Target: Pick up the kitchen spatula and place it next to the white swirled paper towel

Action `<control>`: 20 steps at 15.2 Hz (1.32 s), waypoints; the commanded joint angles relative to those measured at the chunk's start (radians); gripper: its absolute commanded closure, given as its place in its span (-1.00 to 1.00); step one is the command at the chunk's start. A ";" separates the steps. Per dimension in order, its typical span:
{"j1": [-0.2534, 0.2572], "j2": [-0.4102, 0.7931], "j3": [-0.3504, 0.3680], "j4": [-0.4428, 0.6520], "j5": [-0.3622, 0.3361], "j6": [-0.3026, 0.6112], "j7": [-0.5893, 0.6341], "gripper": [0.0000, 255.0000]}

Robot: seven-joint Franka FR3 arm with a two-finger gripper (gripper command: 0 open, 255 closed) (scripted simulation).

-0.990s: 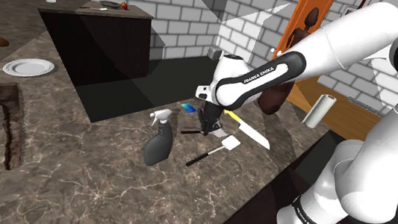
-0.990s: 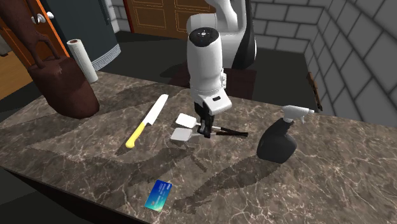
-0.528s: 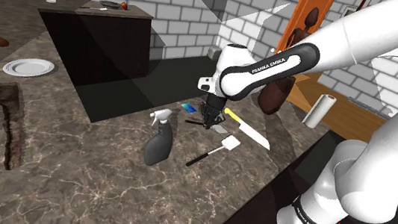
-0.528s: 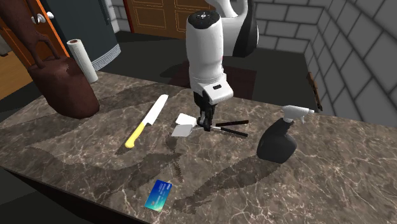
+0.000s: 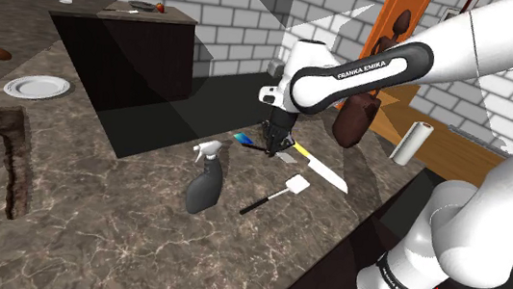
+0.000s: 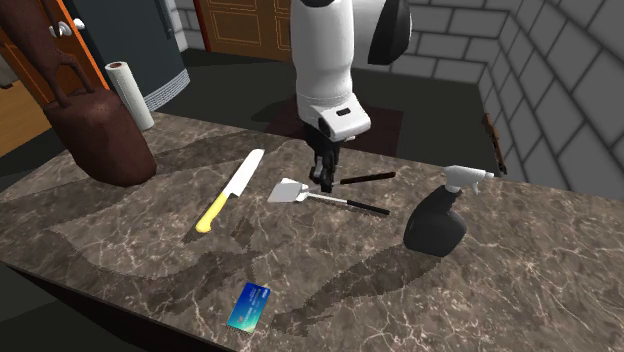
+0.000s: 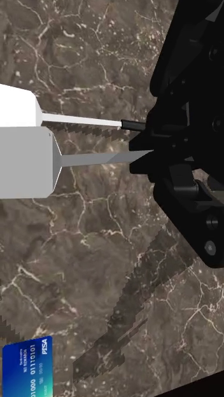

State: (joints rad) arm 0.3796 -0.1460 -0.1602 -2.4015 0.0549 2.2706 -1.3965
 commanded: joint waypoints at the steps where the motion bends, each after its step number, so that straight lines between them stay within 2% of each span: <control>1: 0.000 -0.014 0.001 0.013 -0.004 -0.027 0.004 1.00; 20: -0.003 -0.114 0.010 0.179 -0.026 -0.291 0.033 1.00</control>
State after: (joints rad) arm 0.3752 -0.2579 -0.1520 -2.2360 0.0291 1.9950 -1.3662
